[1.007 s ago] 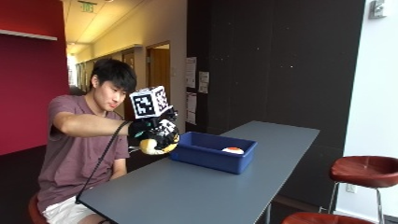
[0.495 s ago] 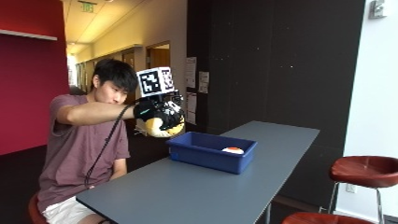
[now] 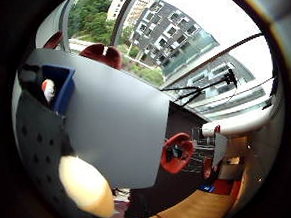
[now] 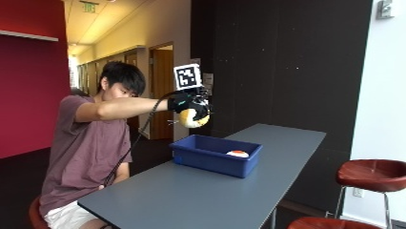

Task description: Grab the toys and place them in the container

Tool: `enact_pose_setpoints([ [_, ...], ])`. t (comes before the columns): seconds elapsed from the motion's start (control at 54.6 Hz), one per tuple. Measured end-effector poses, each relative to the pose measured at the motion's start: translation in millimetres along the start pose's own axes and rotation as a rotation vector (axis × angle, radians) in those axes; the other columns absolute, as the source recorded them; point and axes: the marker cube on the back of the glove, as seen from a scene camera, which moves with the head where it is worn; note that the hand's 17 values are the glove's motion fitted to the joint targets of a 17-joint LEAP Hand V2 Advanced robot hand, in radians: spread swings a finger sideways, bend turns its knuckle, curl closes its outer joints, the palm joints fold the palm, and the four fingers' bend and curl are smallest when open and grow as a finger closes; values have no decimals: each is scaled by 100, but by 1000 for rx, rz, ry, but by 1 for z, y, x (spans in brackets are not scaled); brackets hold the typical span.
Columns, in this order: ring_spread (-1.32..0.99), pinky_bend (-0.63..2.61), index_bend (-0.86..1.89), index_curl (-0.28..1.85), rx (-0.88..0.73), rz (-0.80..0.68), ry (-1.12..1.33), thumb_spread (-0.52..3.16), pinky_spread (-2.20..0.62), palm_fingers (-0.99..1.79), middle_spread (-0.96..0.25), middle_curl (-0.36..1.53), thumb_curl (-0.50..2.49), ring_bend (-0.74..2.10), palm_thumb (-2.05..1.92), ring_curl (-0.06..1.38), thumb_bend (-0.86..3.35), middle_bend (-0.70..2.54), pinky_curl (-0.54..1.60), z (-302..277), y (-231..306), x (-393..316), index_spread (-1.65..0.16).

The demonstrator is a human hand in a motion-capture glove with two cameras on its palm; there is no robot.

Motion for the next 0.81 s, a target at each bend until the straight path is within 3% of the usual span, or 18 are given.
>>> enact_pose_setpoints([
  [0.165, -32, 118, 55, 121, -36, -331, 38, 54, -33, 95, -24, 92, 111, 138, 56, 62, -1, 105, 57, 15, -15, -61, -44],
  [0.275, -32, 117, 54, 123, -48, -194, 9, 54, -33, 94, -25, 92, 112, 137, 56, 62, -2, 103, 57, 25, -34, -100, -44],
  [0.403, -32, 117, 50, 124, -73, -297, 55, 54, -33, 94, -25, 93, 112, 136, 56, 61, -2, 102, 57, 42, -44, -134, -45],
  [0.495, -32, 116, 47, 125, -77, -129, 58, 54, -33, 92, -26, 93, 113, 136, 56, 61, -1, 101, 56, 51, -58, -154, -46],
  [0.568, -33, 117, 43, 126, -122, -221, 50, 55, -33, 88, -26, 93, 113, 135, 57, 61, -1, 98, 56, 60, -57, -168, -46],
  [0.623, -32, 118, 38, 126, -205, -164, 45, 57, -33, 81, -28, 92, 113, 136, 57, 61, -1, 92, 56, 68, -58, -178, -46],
  [0.678, -32, 122, 24, 123, -284, -209, 38, 60, -32, 63, -31, 89, 112, 137, 57, 61, -1, 81, 56, 76, -53, -186, -45],
  [0.696, -32, 123, 21, 123, -299, -228, 45, 61, -32, 62, -32, 89, 111, 139, 56, 62, -2, 79, 57, 79, -52, -187, -44],
  [0.714, -32, 121, 30, 125, -313, -230, 53, 60, -32, 81, -32, 91, 112, 138, 57, 62, -1, 86, 56, 81, -52, -187, -45],
  [0.733, -32, 123, 12, 119, -327, -218, 62, 66, -32, 54, -32, 86, 110, 139, 55, 59, -2, 71, 54, 84, -52, -188, -44],
  [0.769, -30, 122, 10, 116, -371, -200, 63, 81, -30, 30, -30, 84, 105, 135, 41, 60, -6, 63, 56, 90, -51, -194, -42],
  [0.806, -27, 127, 5, 110, -418, -247, 47, 90, -24, -11, -27, 78, 101, 126, 37, 61, -5, 46, 59, 95, -48, -201, -40],
])
